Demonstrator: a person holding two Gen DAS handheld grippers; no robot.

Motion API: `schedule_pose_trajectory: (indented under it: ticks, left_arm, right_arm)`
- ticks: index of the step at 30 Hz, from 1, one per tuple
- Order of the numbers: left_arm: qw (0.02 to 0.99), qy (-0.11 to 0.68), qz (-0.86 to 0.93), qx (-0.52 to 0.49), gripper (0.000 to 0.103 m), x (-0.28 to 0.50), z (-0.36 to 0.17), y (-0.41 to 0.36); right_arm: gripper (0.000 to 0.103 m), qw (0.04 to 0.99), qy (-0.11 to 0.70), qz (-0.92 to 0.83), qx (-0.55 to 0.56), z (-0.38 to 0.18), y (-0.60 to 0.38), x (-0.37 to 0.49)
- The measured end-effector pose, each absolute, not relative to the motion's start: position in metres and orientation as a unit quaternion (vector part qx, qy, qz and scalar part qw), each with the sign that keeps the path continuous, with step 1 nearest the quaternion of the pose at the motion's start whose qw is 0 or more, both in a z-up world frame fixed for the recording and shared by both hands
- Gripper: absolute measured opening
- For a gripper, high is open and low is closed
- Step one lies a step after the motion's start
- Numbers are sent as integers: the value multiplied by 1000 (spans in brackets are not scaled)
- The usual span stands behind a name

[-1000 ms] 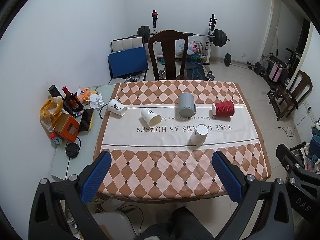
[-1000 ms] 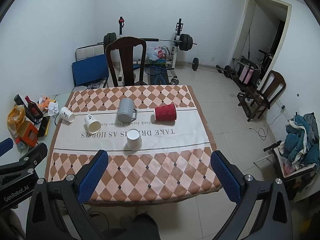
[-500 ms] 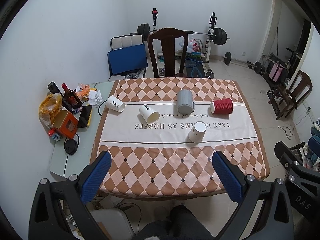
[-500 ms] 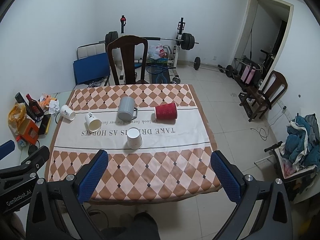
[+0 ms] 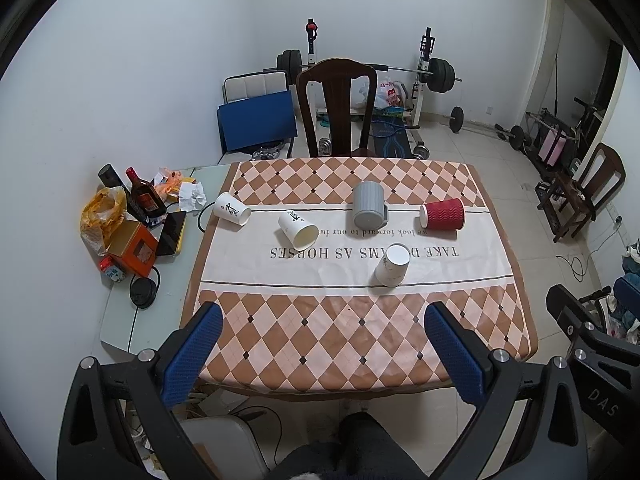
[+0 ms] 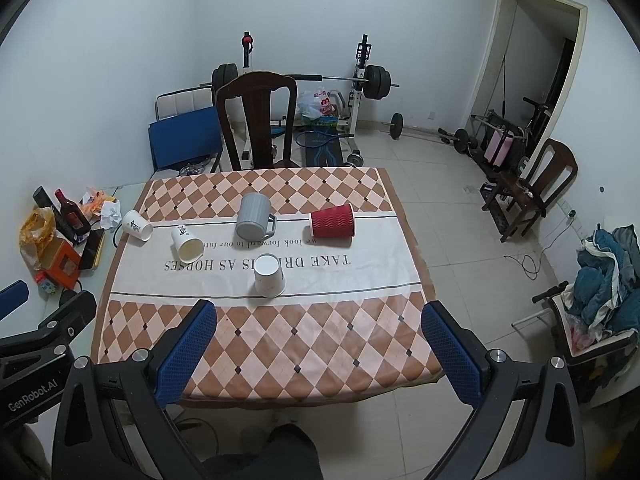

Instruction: Flip cup upside down

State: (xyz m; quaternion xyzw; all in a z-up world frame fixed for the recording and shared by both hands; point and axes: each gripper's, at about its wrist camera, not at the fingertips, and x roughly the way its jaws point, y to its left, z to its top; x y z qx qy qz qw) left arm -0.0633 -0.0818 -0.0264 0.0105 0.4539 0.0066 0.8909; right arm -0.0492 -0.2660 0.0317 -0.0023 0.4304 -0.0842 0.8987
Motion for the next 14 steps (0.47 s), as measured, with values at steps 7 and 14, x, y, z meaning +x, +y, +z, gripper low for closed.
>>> schedule_pose_trajectory:
  ticks: [7,14]
  left_arm:
    - [891,454,6,12,103,-64,-27,-81]
    - [890,455,5,10,103,-64,-29,-82]
  right_arm:
    - [103,898,431,-83,-3,31,-267,-49]
    - [103,899,432,-80,-1,28,-263,-55]
